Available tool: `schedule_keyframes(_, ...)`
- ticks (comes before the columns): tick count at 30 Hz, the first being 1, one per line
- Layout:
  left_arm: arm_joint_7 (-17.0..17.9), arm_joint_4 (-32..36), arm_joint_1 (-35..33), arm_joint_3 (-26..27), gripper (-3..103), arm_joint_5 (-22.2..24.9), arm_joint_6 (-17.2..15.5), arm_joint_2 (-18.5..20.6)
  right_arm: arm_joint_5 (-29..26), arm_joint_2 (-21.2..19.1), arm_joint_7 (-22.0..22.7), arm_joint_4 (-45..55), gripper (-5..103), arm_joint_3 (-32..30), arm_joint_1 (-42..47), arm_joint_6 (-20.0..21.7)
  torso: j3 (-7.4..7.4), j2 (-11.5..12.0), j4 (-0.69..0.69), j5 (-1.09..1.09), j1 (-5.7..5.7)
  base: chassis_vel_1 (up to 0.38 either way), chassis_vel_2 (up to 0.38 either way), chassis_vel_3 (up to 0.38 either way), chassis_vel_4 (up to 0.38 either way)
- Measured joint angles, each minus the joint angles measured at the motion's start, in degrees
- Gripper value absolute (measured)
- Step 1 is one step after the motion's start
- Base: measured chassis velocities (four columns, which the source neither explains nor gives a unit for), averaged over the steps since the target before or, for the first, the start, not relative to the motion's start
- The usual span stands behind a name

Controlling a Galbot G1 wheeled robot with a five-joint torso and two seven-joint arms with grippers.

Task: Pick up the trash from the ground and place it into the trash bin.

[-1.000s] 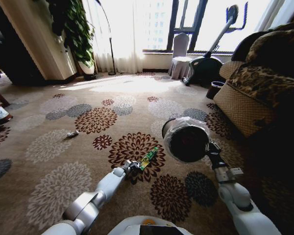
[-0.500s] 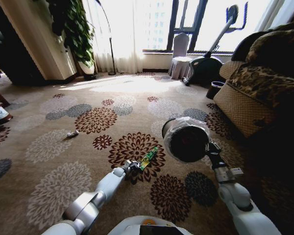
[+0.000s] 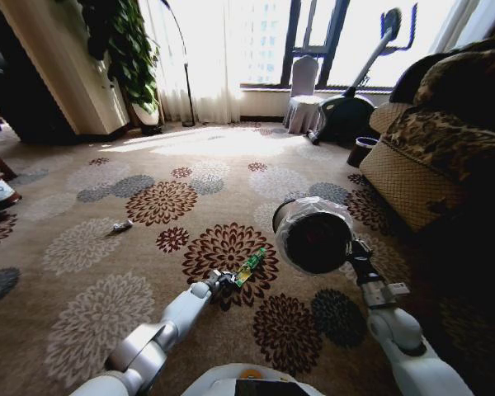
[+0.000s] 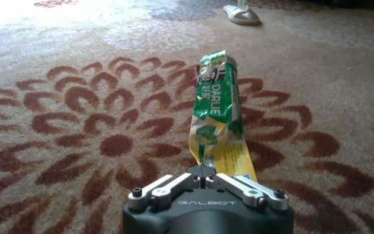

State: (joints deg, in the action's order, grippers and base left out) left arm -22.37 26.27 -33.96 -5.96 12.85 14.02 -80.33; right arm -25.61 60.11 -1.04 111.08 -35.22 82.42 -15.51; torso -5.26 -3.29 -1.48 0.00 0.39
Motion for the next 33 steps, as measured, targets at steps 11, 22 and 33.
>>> schedule_keyframes(11,0.01,0.02,0.00,0.01,0,0.01,0.08,0.02,0.00,0.00,0.00,0.00,0,0.00,0.00,0.00,0.73,0.86,0.00,0.01,-0.11,0.000,0.000,0.000,0.000)
schedule_keyframes(22,0.00,0.01,0.00,-0.02,0,0.00,0.00,0.00,0.00,0.00,0.00,0.00,0,0.00,0.00,0.00,0.40,0.04,0.00,0.00,0.20,0.000,0.000,0.000,0.000)
schedule_keyframes(33,0.00,0.01,0.00,0.00,0,0.00,0.00,0.00,0.00,0.00,0.00,0.00,0,0.00,0.00,0.00,0.25,-0.09,0.00,0.00,0.24,0.000,0.000,0.000,0.000)
